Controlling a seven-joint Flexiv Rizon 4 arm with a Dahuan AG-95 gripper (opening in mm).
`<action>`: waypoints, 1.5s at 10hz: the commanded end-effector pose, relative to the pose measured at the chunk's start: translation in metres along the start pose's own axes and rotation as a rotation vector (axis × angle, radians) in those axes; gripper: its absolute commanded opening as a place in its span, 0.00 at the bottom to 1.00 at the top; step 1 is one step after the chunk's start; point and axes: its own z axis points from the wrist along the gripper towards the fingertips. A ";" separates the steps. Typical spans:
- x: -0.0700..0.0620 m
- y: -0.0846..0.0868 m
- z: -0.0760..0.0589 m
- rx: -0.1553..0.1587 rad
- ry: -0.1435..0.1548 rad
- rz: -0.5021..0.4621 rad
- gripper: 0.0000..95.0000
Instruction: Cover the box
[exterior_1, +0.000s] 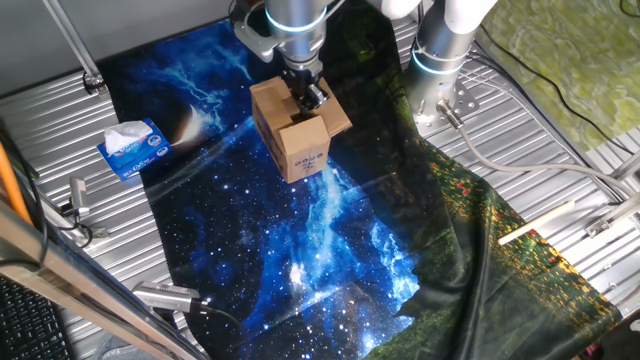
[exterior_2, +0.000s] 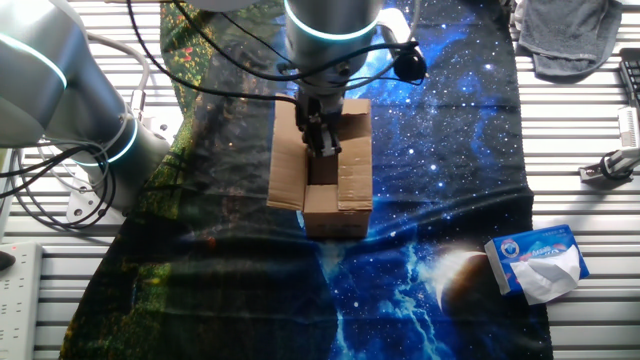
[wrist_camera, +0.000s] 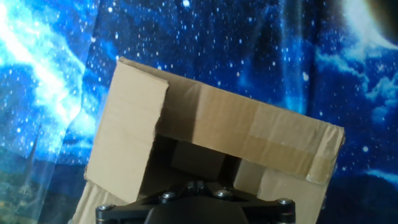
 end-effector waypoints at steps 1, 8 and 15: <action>0.004 0.000 -0.002 0.000 -0.004 -0.002 0.00; 0.004 0.000 -0.002 0.002 0.002 -0.002 0.00; 0.004 0.001 -0.006 0.002 -0.005 -0.007 0.00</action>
